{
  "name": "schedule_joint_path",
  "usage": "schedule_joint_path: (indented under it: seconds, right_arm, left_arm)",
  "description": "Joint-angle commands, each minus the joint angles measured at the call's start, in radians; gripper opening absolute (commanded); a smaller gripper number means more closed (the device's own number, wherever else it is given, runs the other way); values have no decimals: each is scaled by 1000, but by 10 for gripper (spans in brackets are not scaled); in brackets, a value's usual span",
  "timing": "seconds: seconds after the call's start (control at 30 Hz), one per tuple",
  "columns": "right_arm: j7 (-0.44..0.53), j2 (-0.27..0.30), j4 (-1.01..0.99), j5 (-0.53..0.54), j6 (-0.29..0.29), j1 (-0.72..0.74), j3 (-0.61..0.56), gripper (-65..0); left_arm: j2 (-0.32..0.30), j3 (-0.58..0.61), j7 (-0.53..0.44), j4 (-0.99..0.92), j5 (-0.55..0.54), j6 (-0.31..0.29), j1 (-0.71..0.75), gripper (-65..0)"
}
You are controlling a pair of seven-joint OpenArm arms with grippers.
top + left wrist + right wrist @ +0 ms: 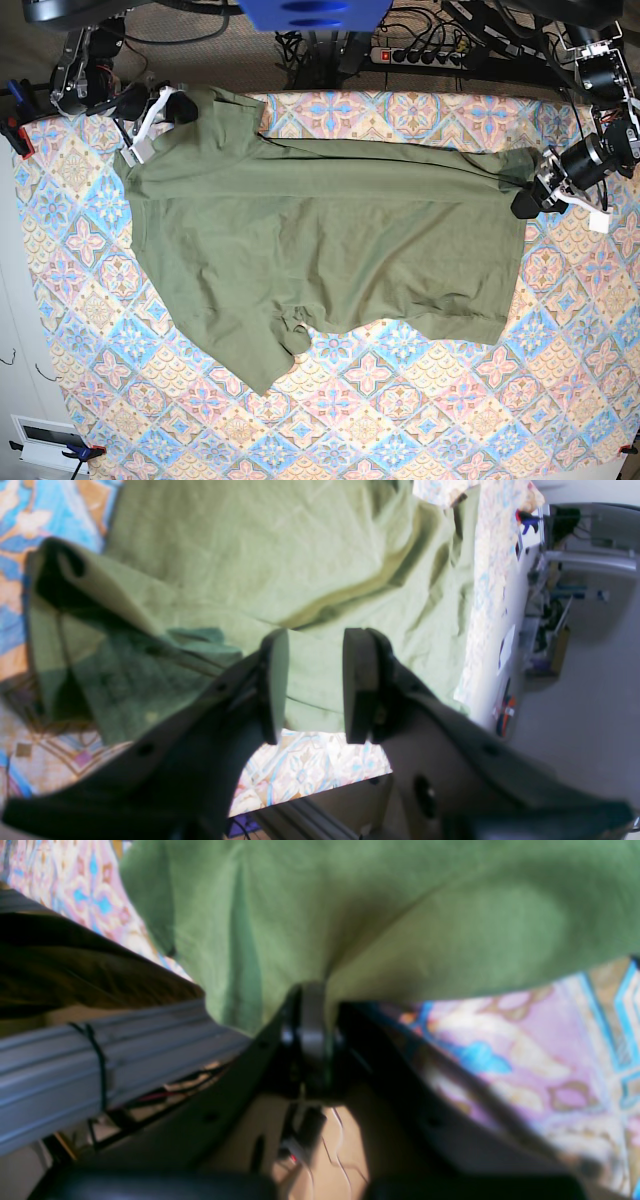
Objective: Layout the t-shirt on the table in an organized manner, then fold the t-shirt properly
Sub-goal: 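Release and regrasp the shirt shoulder with the right gripper, then hold the shirt edge with both grippers and smooth it flat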
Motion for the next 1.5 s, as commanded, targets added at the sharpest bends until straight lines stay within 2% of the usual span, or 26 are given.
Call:
schedule_joint_path:
  seconds: [0.0, 0.13, 0.23, 0.3, 0.43, 0.63, 0.8, 0.97, 1.1, 1.23, 1.37, 1.47]
  right_arm:
    - [-10, 13, 37, 25, 1, -4, 5, -645]
    - [-10, 30, 123, 207, 1, -5, 53, -643]
    - [-10, 42, 159, 281, 1, -2, 97, -643]
    - [-10, 42, 159, 283, 1, 2, 126, -643]
    - [-10, 42, 152, 280, 1, 121, 126, -642]
    - [-10, 37, 31, 280, 1, 268, 125, -641]
    - [-5, 36, -108, 278, 1, 374, 57, -641]
    - [-8, 37, -174, 278, 1, 365, 21, -641]
    - [-10, 45, -156, 278, 1, 297, 25, -642]
    - [-10, 79, -105, 278, 1, 225, 27, -643]
    - [-10, 86, -41, 278, 1, 154, 99, -643]
    - [-10, 99, -24, 278, 1, 133, 111, -643]
  left_arm:
    - [-19, -9, -7, 12, -18, -3, -6, -471]
    - [-17, -9, -8, 12, -16, -3, -6, -471]
    - [7, -12, -8, 12, -15, -3, -4, -472]
    - [17, -9, -8, 12, -13, -3, -4, -472]
    - [56, -9, -7, 12, 34, -3, -6, -472]
    - [87, -9, -7, 12, 68, -3, -9, -472]
    - [99, -11, -8, 12, 68, -3, -10, -472]
    - [99, -15, -8, 12, 68, -3, -9, -472]
    - [99, -15, -8, 12, 68, -3, -10, -472]
    - [99, -15, -8, 12, 68, -3, -10, -472]
    - [99, -15, -8, 12, 68, -3, -10, -472]
    - [99, -15, -8, 12, 68, -3, -12, -472]
